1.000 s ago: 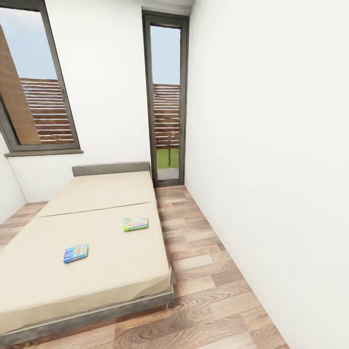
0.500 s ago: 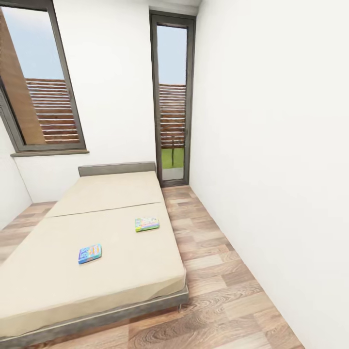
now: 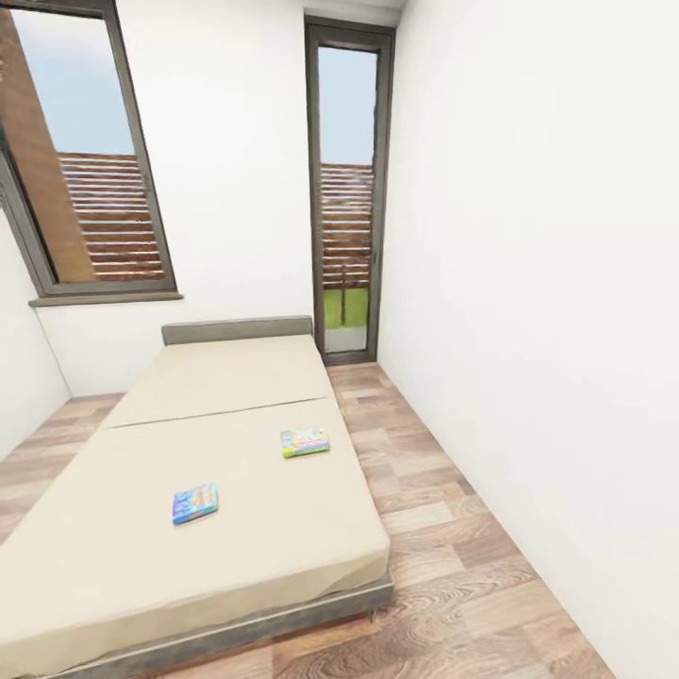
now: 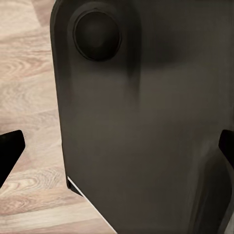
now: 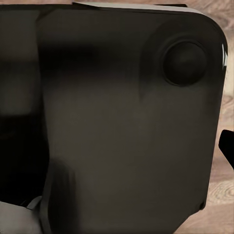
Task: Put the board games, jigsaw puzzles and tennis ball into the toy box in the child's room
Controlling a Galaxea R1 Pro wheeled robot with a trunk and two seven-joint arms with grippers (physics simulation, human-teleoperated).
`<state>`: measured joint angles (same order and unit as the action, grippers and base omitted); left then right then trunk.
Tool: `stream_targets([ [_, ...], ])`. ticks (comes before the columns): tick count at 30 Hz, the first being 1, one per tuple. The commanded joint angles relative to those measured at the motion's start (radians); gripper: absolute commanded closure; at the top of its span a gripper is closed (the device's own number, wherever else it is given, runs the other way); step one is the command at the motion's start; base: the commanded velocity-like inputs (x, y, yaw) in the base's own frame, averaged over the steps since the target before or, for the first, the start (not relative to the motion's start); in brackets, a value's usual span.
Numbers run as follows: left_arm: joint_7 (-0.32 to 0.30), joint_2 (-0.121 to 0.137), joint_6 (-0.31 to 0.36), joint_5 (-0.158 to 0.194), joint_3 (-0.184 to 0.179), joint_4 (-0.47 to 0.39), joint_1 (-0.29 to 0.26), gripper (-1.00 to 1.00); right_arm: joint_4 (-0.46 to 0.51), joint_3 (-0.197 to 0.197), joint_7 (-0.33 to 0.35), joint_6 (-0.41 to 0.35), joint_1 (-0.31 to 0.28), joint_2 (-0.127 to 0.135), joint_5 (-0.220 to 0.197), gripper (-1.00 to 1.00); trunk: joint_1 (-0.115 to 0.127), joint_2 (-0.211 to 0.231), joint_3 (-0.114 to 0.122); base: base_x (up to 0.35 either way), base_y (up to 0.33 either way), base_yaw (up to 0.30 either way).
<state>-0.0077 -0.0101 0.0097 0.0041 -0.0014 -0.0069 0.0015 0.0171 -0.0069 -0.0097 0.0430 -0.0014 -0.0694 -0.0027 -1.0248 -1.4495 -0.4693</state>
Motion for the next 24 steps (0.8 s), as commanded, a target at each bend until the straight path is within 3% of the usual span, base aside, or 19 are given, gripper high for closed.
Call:
stream_targets([
  [1,-0.001,0.0,0.001,0.0,0.0,-0.001,0.0,-1.0,0.0,-0.001,-0.001,0.003,0.0,0.0,0.0,-1.0,0.0,0.0,-0.001,0.044,0.061,0.138],
  [15,0.001,-0.001,0.0,0.002,0.004,-0.001,0.0,-1.0,0.0,-0.001,-0.001,0.003,0.0,-0.001,0.0,-1.0,0.0,0.0,-0.001,0.009,0.012,0.26],
  [24,0.002,-0.002,-0.001,0.002,0.003,-0.001,0.0,-1.0,0.0,-0.001,-0.001,0.003,0.0,0.0,0.0,-1.0,0.034,0.063,0.027,0.0,0.0,0.29],
])
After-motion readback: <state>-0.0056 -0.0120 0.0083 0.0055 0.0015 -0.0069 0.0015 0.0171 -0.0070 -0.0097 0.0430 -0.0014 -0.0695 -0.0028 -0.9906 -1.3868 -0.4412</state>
